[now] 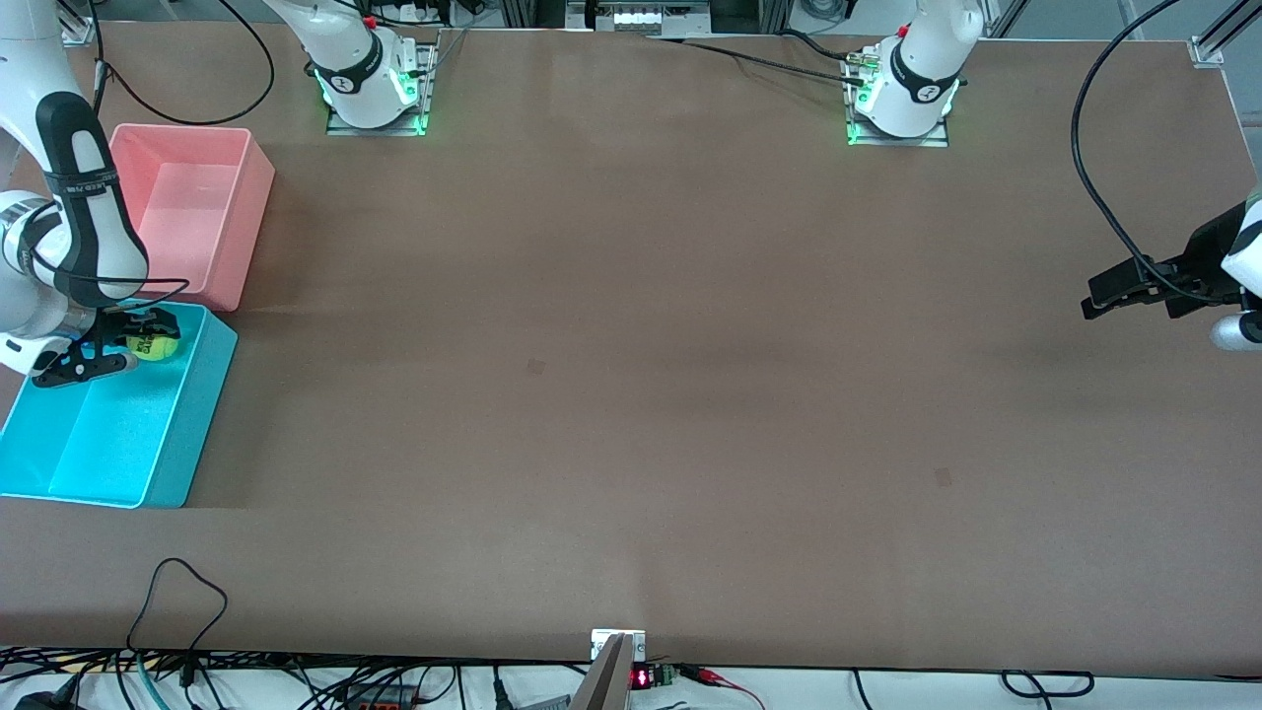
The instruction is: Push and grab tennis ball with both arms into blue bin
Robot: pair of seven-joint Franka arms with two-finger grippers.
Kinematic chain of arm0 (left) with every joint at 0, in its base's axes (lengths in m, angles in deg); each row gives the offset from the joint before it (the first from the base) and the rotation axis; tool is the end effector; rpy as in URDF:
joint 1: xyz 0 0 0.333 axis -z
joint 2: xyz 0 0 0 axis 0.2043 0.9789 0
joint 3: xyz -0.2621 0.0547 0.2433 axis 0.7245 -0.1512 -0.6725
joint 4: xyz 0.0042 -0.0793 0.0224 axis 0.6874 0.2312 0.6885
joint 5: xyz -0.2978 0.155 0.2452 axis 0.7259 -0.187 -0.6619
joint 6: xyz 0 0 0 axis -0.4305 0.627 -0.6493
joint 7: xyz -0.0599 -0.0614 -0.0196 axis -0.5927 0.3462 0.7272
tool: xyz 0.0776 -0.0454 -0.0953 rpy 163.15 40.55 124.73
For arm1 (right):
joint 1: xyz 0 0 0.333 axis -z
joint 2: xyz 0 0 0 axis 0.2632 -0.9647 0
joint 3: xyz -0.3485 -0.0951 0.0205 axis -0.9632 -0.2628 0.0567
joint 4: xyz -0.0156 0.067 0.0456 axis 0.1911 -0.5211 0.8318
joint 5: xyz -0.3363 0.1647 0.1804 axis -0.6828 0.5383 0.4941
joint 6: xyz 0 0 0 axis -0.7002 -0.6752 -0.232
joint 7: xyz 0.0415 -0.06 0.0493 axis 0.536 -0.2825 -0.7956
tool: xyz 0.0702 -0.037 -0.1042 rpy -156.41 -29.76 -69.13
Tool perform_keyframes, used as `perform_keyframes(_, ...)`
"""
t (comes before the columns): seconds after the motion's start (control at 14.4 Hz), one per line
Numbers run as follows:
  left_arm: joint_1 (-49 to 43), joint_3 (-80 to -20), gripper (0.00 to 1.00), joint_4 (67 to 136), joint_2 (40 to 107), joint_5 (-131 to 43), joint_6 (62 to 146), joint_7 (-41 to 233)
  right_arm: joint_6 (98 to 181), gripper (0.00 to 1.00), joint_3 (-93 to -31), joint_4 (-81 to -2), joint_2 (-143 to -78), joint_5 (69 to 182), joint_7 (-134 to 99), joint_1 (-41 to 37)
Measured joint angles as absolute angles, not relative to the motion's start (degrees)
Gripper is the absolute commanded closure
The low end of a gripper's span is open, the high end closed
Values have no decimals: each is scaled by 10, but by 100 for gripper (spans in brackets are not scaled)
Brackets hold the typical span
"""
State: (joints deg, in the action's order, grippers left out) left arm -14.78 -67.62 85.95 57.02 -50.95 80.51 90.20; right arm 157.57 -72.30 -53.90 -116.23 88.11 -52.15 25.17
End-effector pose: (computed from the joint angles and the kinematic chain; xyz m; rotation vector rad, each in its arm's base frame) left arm 0.6386 0.0194 0.6062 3.0978 0.0720 -0.0013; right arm 0.5845 -0.2756 0.2168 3.0400 0.4210 -0.2566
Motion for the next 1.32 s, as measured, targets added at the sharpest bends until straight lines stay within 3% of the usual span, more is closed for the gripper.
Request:
perform_keyframes(0.35,-148,-676,0,860,570,-510,805,902,1575,0,-721,-510,-1153,881,-521,249)
perform_keyframes(0.62,-148,-676,0,872,563,-510,807,902,1540,0,-718,-482,-1092,882,-521,234)
perform_keyframes(0.97,-148,-675,0,940,521,-510,847,901,1387,0,-702,-398,-1000,882,-521,198)
perform_keyframes(1.32,-147,-666,0,952,511,-510,851,901,1289,0,-659,-368,-944,944,-470,196)
